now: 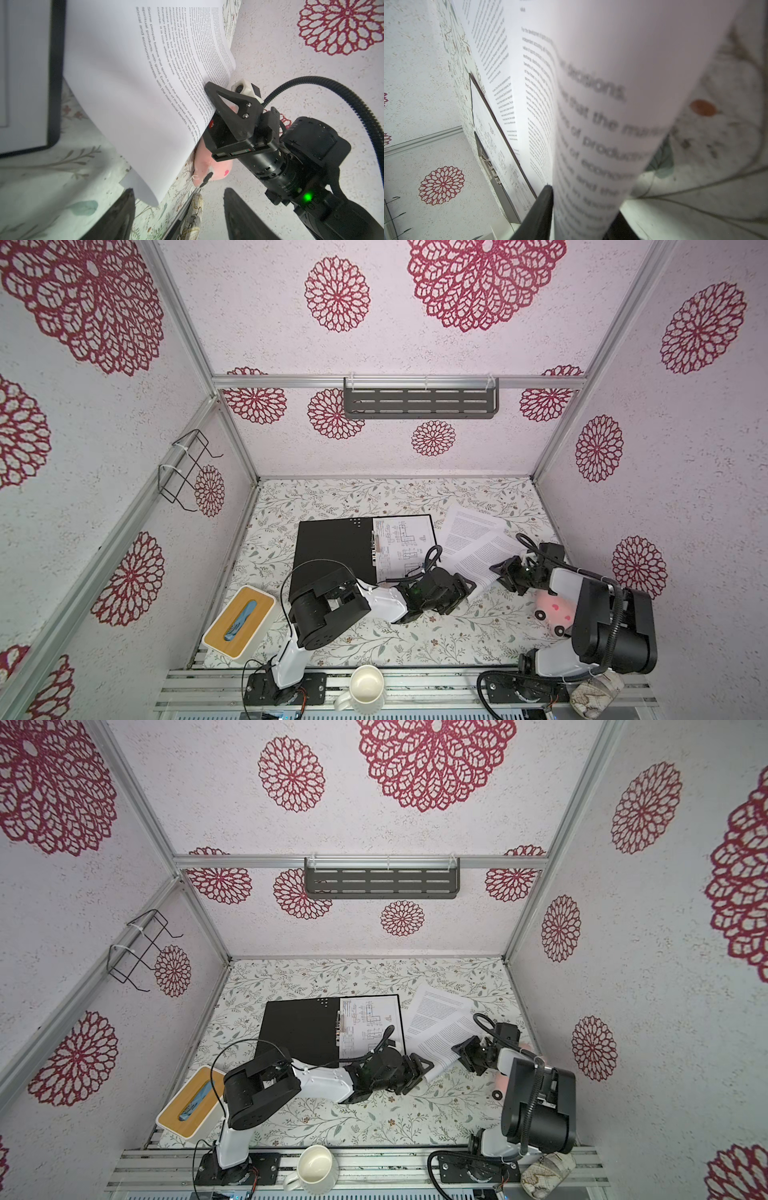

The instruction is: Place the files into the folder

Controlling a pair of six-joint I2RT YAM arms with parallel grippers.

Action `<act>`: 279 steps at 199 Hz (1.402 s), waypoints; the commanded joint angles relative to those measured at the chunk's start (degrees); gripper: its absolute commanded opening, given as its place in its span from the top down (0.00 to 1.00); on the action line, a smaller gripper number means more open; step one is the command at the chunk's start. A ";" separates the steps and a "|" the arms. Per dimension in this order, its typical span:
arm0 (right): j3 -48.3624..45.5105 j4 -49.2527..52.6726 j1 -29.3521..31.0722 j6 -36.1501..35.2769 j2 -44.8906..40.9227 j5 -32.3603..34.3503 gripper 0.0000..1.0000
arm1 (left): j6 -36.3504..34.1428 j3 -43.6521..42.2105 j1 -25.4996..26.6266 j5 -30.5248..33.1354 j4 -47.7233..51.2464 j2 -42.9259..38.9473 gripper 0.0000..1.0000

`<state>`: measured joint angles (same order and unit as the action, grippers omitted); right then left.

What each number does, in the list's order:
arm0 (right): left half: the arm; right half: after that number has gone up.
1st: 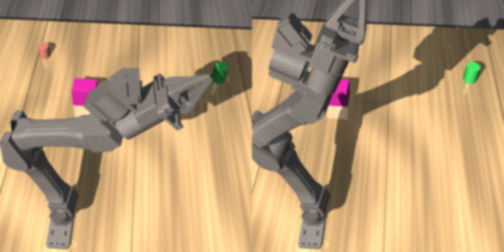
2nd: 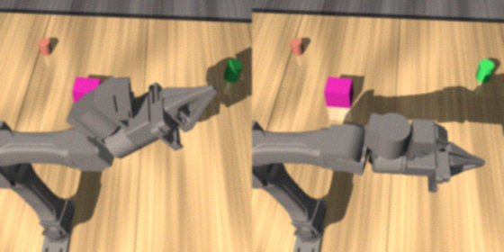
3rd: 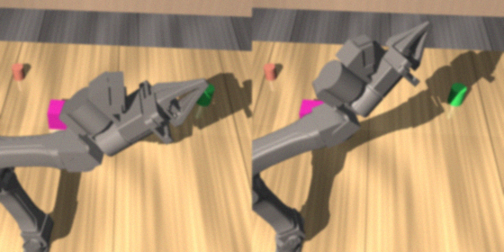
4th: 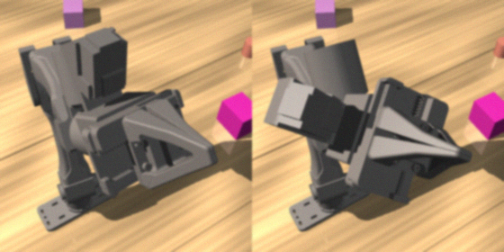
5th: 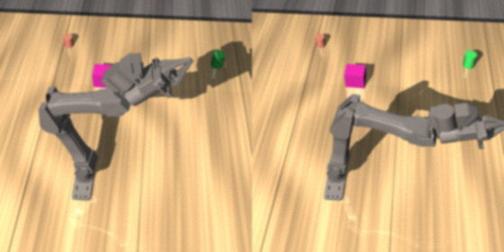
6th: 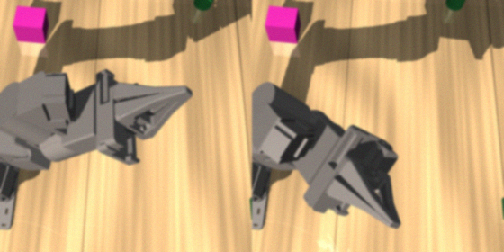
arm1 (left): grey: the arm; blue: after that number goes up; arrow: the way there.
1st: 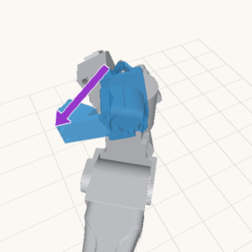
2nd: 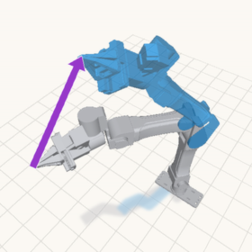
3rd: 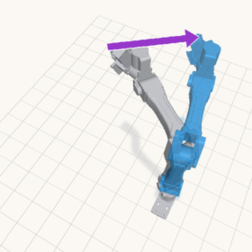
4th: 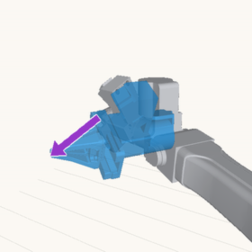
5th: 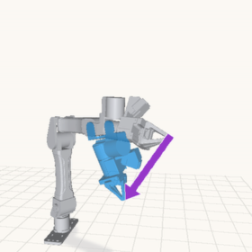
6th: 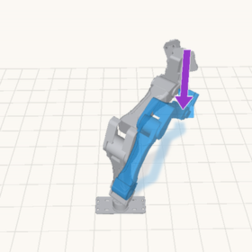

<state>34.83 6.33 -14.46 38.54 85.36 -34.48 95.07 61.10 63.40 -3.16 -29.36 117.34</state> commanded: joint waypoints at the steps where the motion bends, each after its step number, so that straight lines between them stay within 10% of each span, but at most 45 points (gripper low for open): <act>1: -0.35 0.53 0.03 -1.11 -1.51 0.64 0.61 | 2.10 -0.14 0.22 1.09 -3.43 2.04 0.31; 279: 0.68 1.92 0.18 -0.84 -2.46 0.11 0.58 | 3.19 2.83 -0.73 5.44 -15.81 7.20 0.80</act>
<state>34.85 6.50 -14.44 38.57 85.27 -34.46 98.00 61.95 63.00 1.02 -42.85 122.98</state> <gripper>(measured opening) 0.414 0.221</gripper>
